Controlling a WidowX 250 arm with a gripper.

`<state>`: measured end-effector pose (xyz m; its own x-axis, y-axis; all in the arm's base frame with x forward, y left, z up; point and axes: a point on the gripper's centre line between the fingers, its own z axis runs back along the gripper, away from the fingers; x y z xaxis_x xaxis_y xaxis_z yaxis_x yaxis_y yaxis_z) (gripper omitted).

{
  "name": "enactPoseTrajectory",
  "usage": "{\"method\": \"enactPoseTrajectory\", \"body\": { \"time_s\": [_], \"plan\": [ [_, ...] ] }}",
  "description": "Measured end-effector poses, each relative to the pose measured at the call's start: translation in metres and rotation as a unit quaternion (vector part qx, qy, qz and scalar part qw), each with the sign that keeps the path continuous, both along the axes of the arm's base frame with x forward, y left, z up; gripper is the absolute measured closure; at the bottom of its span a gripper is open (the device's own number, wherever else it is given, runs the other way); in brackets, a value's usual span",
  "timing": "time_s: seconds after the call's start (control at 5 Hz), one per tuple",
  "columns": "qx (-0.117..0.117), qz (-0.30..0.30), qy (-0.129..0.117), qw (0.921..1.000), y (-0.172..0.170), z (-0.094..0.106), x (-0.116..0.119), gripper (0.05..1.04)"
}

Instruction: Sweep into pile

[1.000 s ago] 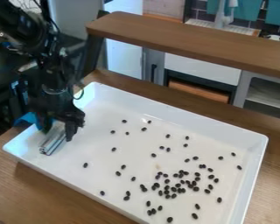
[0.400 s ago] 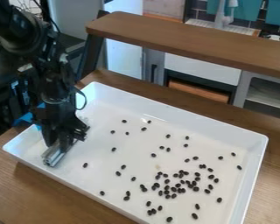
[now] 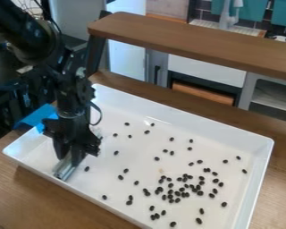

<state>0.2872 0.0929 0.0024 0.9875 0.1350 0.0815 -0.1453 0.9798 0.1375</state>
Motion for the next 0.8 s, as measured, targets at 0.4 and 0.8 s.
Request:
{"method": "enactPoseTrajectory", "body": {
  "time_s": [0.4, 0.8],
  "plan": [
    [0.012, -0.017, -0.003, 0.9998, -0.031, -0.004, -0.002, 0.745],
    [-0.005, -0.013, 0.016, 0.9998, -0.072, -0.002, -0.006, 0.745]
  ]
}}
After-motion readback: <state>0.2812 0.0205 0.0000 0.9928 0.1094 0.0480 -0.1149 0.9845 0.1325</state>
